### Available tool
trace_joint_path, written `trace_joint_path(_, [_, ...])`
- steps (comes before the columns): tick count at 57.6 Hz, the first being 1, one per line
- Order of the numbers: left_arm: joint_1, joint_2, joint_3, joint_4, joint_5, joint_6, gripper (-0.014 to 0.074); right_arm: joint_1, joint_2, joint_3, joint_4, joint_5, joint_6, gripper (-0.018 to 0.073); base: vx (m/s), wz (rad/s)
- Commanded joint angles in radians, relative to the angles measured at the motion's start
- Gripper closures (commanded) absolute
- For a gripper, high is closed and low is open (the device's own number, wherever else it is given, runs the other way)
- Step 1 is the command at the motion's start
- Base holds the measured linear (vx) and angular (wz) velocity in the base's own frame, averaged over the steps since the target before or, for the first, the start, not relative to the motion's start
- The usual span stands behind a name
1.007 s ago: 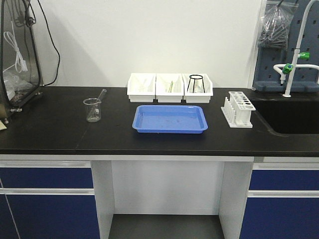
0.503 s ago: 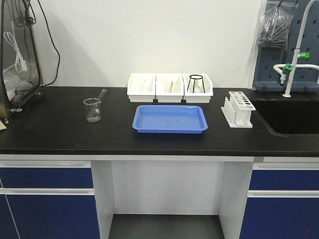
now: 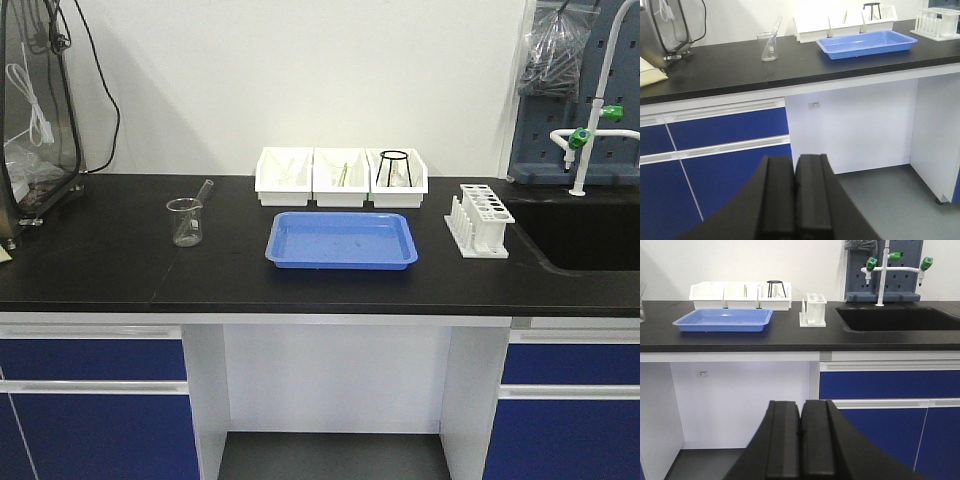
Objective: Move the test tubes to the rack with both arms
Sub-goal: 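Drive the base forward toward the white bins and beaker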
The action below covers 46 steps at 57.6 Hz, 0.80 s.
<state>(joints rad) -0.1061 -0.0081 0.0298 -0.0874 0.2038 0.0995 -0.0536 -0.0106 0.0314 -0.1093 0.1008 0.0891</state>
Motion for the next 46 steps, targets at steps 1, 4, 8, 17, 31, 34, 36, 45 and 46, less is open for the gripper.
trace_joint_path(1, [0.003, -0.01, 0.028, -0.002, -0.078, -0.008, 0.0617, 0.004, -0.007, 0.01, -0.013, -0.08, -0.008, 0.0567, 0.06, 0.01])
trace_joint_path(4, [0.003, -0.01, 0.028, -0.002, -0.078, -0.008, 0.0617, 0.004, -0.007, 0.01, -0.013, -0.08, -0.008, 0.0567, 0.08, 0.01])
trace_joint_path(8, [0.003, -0.01, 0.028, -0.002, -0.078, -0.008, 0.0617, 0.004, -0.007, 0.01, -0.013, -0.08, -0.008, 0.0567, 0.12, 0.0])
trace_joint_path(17, [0.003, -0.01, 0.028, -0.002, -0.078, -0.008, 0.0617, 0.004, -0.007, 0.01, -0.013, -0.08, -0.008, 0.0567, 0.19, -0.02])
trace_joint_path(31, [0.003, -0.01, 0.028, -0.002, -0.078, -0.008, 0.0617, 0.004, -0.007, 0.01, -0.013, -0.08, -0.008, 0.0567, 0.32, 0.06])
trace_joint_path(34, [0.003, -0.01, 0.028, -0.002, -0.078, -0.008, 0.0617, 0.004, -0.007, 0.01, -0.013, -0.08, -0.008, 0.0567, 0.37, 0.06])
trace_joint_path(36, [0.003, -0.01, 0.028, -0.002, -0.078, -0.008, 0.0617, 0.004, -0.007, 0.01, -0.013, -0.08, -0.008, 0.0567, 0.4, 0.01])
trace_joint_path(45, [0.003, -0.01, 0.028, -0.002, -0.078, -0.008, 0.0617, 0.004, -0.007, 0.01, -0.013, -0.08, -0.008, 0.0567, 0.43, -0.09])
trace_joint_path(46, [0.003, -0.01, 0.028, -0.002, -0.078, -0.008, 0.0617, 0.004, -0.007, 0.01, -0.013, -0.08, -0.008, 0.0567, 0.45, -0.13])
